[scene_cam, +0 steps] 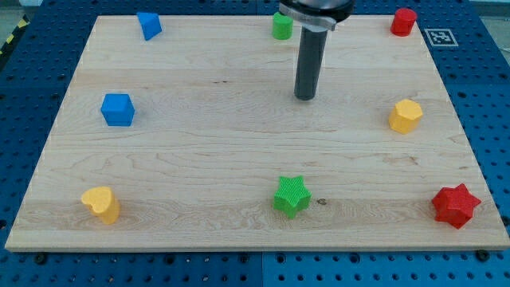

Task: Place your arm top right to the yellow hexagon

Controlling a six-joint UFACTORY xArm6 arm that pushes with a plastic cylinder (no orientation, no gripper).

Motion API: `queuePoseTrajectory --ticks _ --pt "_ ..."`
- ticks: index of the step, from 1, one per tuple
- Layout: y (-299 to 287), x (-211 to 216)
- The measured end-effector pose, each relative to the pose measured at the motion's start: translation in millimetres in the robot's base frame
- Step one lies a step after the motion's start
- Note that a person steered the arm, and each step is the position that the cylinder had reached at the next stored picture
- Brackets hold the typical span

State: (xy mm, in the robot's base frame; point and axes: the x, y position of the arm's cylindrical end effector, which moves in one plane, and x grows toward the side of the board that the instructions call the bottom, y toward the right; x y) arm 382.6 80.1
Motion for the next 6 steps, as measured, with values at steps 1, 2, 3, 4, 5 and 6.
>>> queuePoseTrajectory --ticks 1,2,3,4,5,6 --pt "33.3 -11.9" --pt "51.2 -18.2" --pt "78.5 -18.2" --pt "111.2 -18.2" --pt "140.9 -18.2" --pt "172.8 -18.7"
